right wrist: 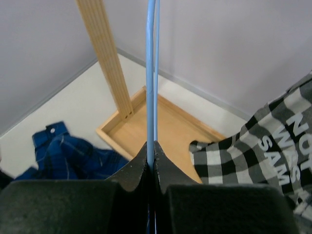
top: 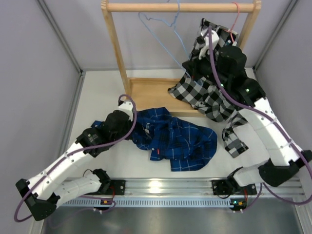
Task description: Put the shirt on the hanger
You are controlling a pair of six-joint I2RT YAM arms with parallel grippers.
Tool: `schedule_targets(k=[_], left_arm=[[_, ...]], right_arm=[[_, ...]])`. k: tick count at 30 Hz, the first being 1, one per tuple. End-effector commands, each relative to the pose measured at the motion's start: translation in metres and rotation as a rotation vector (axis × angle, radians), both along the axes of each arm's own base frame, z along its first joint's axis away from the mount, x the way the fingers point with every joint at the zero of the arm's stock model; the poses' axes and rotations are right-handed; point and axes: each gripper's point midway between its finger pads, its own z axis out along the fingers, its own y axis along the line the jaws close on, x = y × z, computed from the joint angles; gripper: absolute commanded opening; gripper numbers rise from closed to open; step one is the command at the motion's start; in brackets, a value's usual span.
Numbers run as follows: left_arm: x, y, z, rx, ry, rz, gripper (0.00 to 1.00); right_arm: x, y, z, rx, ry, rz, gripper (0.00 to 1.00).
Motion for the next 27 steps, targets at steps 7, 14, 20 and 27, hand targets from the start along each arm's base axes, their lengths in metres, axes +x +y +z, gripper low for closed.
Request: schedule_targets(k=[7, 14, 20, 27], left_arm=[[0.037, -0.024, 0.045, -0.187, -0.064, 0.160, 0.00], [0.078, -0.044, 0.042, -0.256, 0.029, 0.110, 0.00], [0.107, -0.048, 0.037, -0.325, 0.081, 0.097, 0.00], [0.107, -0.065, 0.047, -0.392, 0.098, 0.039, 0.00]], right_arm=[[-0.101, -0.029, -0.061, -0.042, 0.107, 0.184, 0.00], [-0.210, -0.071, -0.109, 0.050, 0.116, 0.329, 0.00], [-0.245, -0.084, -0.158, 0.065, 0.232, 0.358, 0.00], [-0.245, -0.082, -0.196, 0.049, 0.317, 0.354, 0.00]])
